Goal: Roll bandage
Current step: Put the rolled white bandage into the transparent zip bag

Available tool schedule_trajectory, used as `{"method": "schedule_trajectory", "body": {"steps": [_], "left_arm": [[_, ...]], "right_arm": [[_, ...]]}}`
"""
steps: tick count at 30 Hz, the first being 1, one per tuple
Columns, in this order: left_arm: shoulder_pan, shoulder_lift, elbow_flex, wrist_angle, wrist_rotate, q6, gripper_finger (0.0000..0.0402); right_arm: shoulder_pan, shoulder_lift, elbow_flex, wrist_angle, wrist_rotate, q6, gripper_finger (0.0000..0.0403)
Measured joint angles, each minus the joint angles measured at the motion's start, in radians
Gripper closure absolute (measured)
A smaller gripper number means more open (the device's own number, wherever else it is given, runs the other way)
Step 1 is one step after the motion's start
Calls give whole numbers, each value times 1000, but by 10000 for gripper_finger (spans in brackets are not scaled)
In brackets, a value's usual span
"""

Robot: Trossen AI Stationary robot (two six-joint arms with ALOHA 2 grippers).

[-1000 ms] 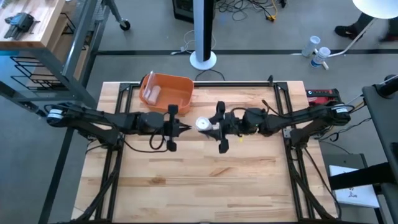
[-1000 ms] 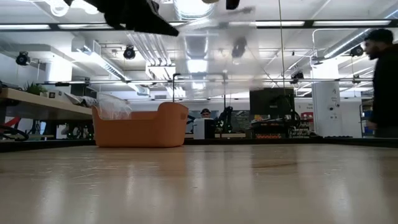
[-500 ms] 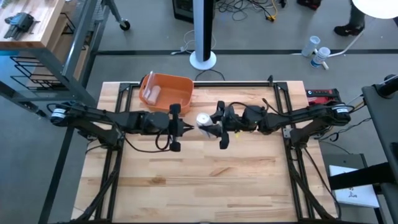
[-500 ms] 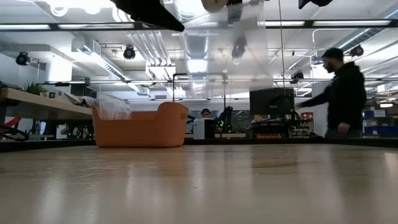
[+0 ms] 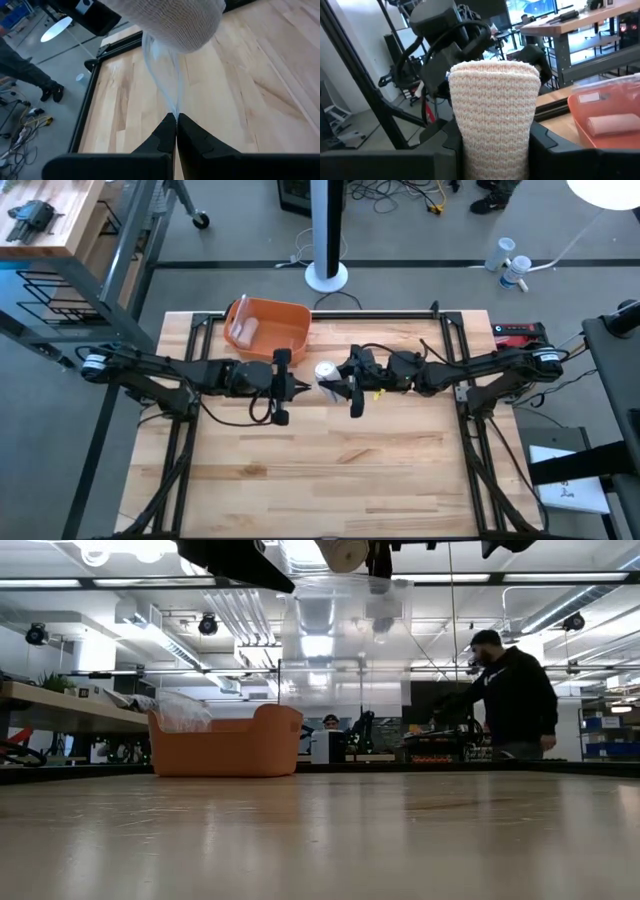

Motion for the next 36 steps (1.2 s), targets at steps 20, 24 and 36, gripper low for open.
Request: {"method": "schedule_trajectory", "body": {"steps": [20, 24, 36], "left_arm": [[-18, 0, -1, -22, -26, 7, 401], [-39, 0, -2, -2, -26, 43, 401], [-49, 27, -2, 20, -27, 44, 402]], "right_arm": [[3, 11, -45, 60, 123, 28, 291], [3, 11, -69, 61, 190, 11, 292], [3, 89, -80, 229, 119, -31, 292]]}}
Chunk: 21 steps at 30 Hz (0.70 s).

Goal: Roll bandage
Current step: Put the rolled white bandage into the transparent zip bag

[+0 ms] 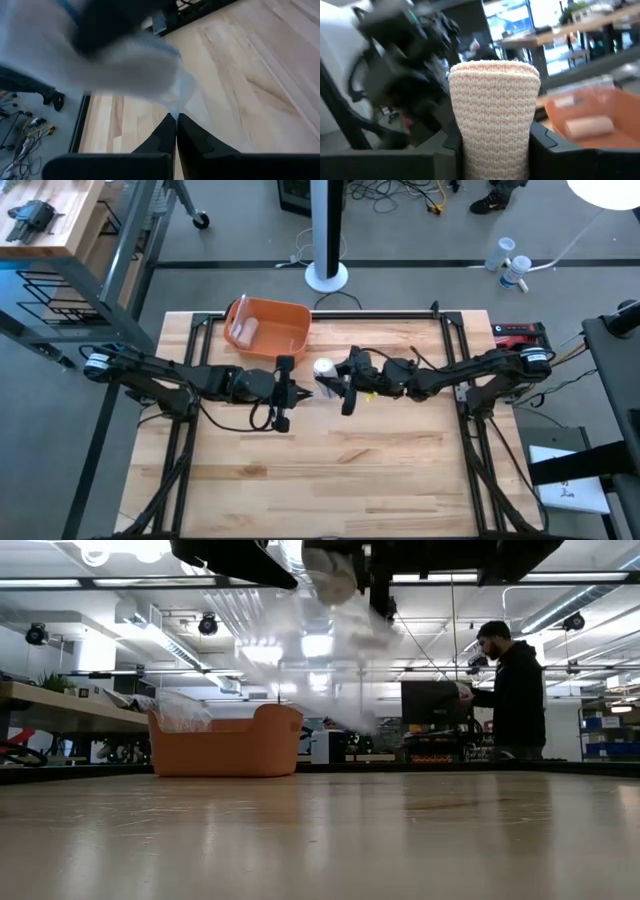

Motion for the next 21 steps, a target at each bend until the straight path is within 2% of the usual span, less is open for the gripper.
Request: {"method": "schedule_trajectory", "body": {"steps": [6, 11, 16, 21], "left_arm": [[1, 0, 0, 5, -7, -27, 401], [1, 0, 0, -12, -21, -81, 401], [10, 0, 0, -13, -51, -185, 401], [15, -2, 0, -13, 47, -213, 401]], "right_arm": [[-2, 61, -2, 21, -20, 44, 285], [1, 61, -2, 63, -26, 42, 292], [12, 60, -2, 80, -49, -74, 286], [14, 88, -1, 113, -49, -157, 292]]}}
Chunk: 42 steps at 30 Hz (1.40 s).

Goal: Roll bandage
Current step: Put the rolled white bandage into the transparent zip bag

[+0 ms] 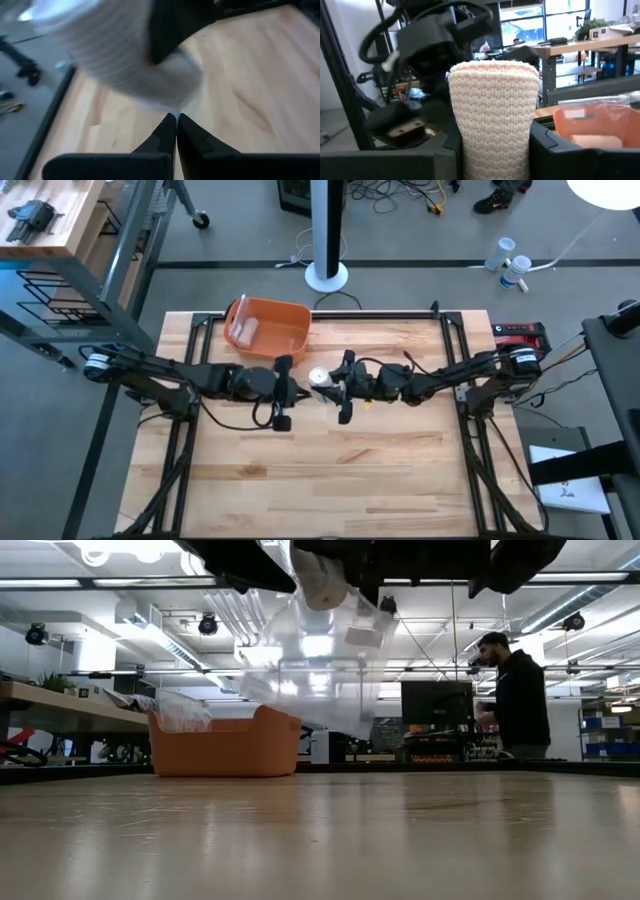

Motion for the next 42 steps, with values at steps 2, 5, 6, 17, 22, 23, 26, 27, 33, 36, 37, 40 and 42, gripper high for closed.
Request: {"method": "schedule_trajectory", "body": {"steps": [2, 5, 6, 17, 22, 23, 26, 27, 33, 36, 37, 40, 42], "left_arm": [[-1, 0, 0, 2, 28, 5, 401], [-2, 0, 0, 8, 51, 14, 401], [-2, 0, 0, 7, 52, 25, 401], [-9, -4, -4, 43, 56, 0, 401], [-14, -5, -4, 52, 58, -16, 401], [-17, -5, -4, 58, 58, -18, 401], [-27, -5, -4, 63, 99, -20, 401], [-30, -5, -4, 69, 122, -21, 401], [-54, -5, -5, 104, 163, -19, 401], [-63, -6, -5, 105, 173, -20, 401], [-67, -6, -5, 106, 183, -20, 401], [-82, -6, -5, 107, 190, -20, 401], [-91, -6, -5, 111, 190, -20, 401]], "right_arm": [[0, 7, 0, 9, 0, -30, 292], [4, 12, 0, 21, -5, -67, 290], [5, 12, 0, 23, -23, -81, 288], [35, 8, 0, 27, -121, -26, 280], [76, 8, 0, 26, -97, -74, 262], [84, 8, -1, 26, -82, -91, 263], [115, 9, -2, 26, -33, -150, 268], [123, 9, -3, 26, -25, -166, 269], [165, 8, -3, 27, -21, -229, 240], [180, 8, -3, 27, -21, -235, 213], [183, 8, -3, 26, -21, -237, 204], [189, 8, -3, 13, -20, -258, 178], [190, 4, -3, -6, -19, -258, 164]]}}
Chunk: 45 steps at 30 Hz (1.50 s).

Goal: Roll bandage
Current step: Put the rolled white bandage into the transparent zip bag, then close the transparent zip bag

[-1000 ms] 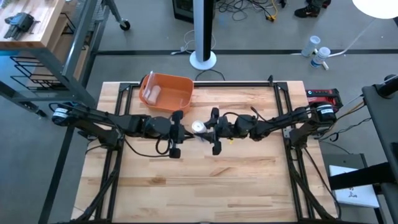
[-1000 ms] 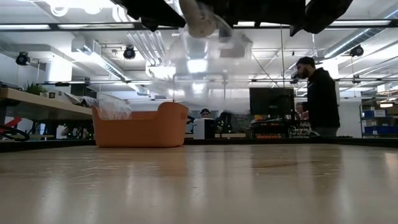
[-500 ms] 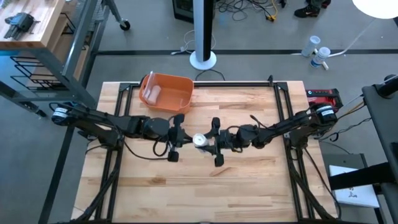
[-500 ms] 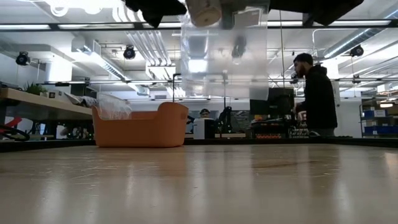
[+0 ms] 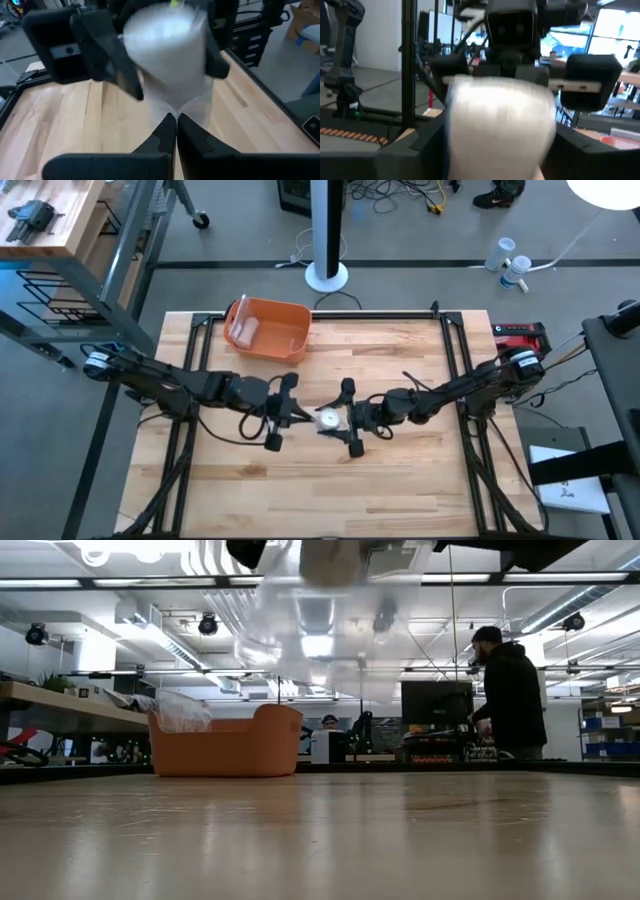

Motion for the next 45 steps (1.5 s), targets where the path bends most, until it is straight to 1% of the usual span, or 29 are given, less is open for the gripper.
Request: {"method": "schedule_trajectory", "body": {"steps": [7, 10, 14, 17, 21, 24, 26, 31, 35, 38, 43, 45], "left_arm": [[-9, 0, -2, 10, 2, -38, 401], [-8, 0, -3, 23, 2, -54, 401], [-4, 0, -14, 37, -6, -77, 401], [6, -1, -15, 38, -33, -100, 401], [23, -1, -16, 27, -42, -101, 401], [34, -3, -16, 28, -43, -101, 401], [39, -4, -16, 31, -43, -102, 401], [38, -5, -16, 30, -43, -128, 401], [34, -5, -16, 30, -42, -139, 401], [29, -5, -16, 29, -42, -139, 401], [16, -5, -16, 22, -42, -139, 401], [12, -5, -16, 7, -42, -138, 401]], "right_arm": [[4, -56, 0, -112, 1, 17, 139], [6, -97, 0, -193, 0, 33, 132], [25, -191, -1, -391, 10, 37, 125], [49, -286, -1, -613, 46, 78, 126], [82, -365, -1, -900, 118, 208, 138], [94, -376, -1, -1005, 140, 301, 151], [95, -366, -1, -1061, 151, 331, 163], [93, -308, -1, -1047, 248, 321, 201], [93, -273, -1, -1008, 235, 303, 240], [93, -251, -1, -1008, 225, 305, 282], [93, -232, -1, -1007, 224, 292, 372], [94, -232, 2, -1006, 224, 288, 394]]}}
